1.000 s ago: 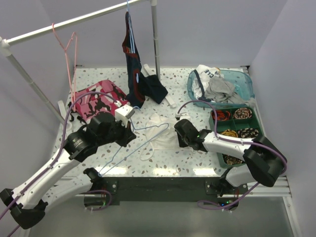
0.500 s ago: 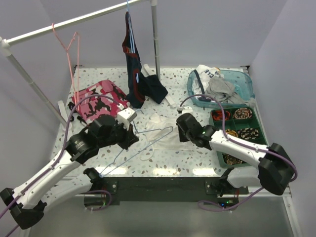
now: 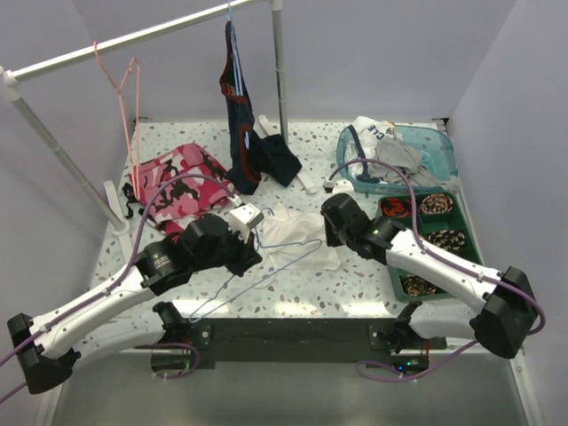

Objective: Place the tank top on the hanger

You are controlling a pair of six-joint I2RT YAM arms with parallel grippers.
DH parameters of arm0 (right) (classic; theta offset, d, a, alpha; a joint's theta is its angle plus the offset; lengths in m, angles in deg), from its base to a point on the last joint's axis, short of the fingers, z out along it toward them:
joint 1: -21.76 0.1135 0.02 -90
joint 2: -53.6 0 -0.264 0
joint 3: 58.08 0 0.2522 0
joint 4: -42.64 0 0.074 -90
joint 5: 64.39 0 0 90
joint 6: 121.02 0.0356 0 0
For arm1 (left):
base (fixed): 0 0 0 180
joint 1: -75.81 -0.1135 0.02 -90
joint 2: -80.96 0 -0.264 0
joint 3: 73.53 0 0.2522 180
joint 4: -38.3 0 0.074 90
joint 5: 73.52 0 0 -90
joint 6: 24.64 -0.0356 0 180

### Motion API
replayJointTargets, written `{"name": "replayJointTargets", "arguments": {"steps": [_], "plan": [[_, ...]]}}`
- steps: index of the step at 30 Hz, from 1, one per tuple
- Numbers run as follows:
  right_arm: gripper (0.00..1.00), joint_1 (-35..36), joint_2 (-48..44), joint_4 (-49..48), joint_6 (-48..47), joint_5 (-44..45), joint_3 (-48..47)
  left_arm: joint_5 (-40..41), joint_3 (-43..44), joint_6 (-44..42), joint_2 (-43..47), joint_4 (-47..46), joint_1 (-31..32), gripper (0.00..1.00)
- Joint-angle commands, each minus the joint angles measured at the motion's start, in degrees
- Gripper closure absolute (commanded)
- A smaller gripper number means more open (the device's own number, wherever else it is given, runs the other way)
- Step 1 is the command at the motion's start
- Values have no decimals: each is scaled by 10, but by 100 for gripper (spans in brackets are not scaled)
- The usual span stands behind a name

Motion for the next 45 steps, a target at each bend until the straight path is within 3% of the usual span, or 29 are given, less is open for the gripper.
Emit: {"name": "replayJointTargets", "arguments": {"steps": [1,8,17,20,31,35,41,45], "plan": [[97,-2,-27,22,-7,11,-31,35,-24,3,-20,-118,15,100],[97,-2,-39,29,-3,11,-39,17,-83,-50,-79,-292,29,100],[97,-2,-64,25,9,30,-27,6,-135,-94,-182,-594,32,100],[97,-2,-72,18,12,36,-19,-18,-130,-108,-226,-646,31,100],[96,-2,-88,-3,22,59,-3,-51,-87,-113,-334,-722,30,100],[76,-2,-107,-12,20,66,9,-47,-69,-112,-356,-732,30,100],[57,-2,-167,-17,18,86,24,-70,-46,-98,-391,-743,18,100],[57,-2,-227,-59,12,84,60,-104,-36,-88,-410,-751,-1,100]]}}
